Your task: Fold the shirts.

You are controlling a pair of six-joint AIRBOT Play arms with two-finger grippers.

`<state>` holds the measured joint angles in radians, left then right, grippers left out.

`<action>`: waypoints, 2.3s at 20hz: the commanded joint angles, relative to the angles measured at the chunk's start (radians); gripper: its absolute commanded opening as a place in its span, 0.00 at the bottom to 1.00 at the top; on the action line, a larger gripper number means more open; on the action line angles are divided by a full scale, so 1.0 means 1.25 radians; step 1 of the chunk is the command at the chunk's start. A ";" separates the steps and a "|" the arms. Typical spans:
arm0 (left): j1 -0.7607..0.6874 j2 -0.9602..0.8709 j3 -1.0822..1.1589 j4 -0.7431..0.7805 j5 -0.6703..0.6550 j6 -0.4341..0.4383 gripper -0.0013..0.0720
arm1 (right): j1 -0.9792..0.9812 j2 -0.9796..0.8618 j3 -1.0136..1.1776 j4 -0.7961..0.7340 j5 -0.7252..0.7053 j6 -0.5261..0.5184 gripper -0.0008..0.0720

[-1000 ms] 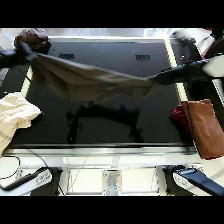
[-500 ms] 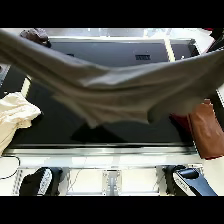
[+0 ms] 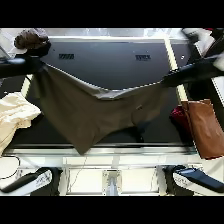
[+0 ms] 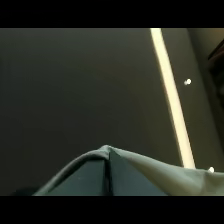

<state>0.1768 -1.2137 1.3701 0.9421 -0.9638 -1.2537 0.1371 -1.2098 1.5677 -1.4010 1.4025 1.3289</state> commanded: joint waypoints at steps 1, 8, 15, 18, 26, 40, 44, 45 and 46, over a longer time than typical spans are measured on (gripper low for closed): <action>-0.060 -0.236 -0.004 -0.047 0.245 -0.044 0.37 | 0.000 -0.185 -0.051 0.007 -0.286 0.046 0.19; 0.082 -0.175 0.020 -0.126 0.291 -0.005 0.87 | -0.075 -0.196 0.222 -0.050 -0.331 0.082 0.56; 0.410 0.042 -0.107 -0.126 0.112 -0.041 0.76 | -0.263 0.024 0.154 0.024 0.013 0.052 0.57; 0.448 0.088 -0.264 -0.126 0.044 -0.038 0.76 | -0.273 0.117 -0.083 0.097 0.010 0.036 0.57; 0.309 0.090 -0.496 -0.251 0.062 0.044 0.76 | -0.187 0.122 -0.551 0.236 -0.217 -0.027 0.54; 0.061 0.564 -0.824 -0.282 0.248 -0.365 0.63 | -0.266 -0.271 -0.206 0.246 -0.280 0.014 0.55; -0.050 0.788 -0.955 -0.269 0.474 -0.486 0.43 | -0.396 -0.420 -0.010 0.411 -0.144 0.013 0.54; -0.091 0.808 -0.969 -0.266 0.527 -0.480 0.41 | -0.412 -0.448 0.016 0.432 -0.129 0.012 0.54; -0.139 0.811 -0.973 -0.253 0.594 -0.478 0.41 | -0.419 -0.477 0.042 0.431 -0.116 0.012 0.54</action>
<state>0.1207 -0.3115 0.2253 0.5976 -0.4492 -1.7851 -0.3206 -1.6939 1.4956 -0.9611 1.1511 1.3460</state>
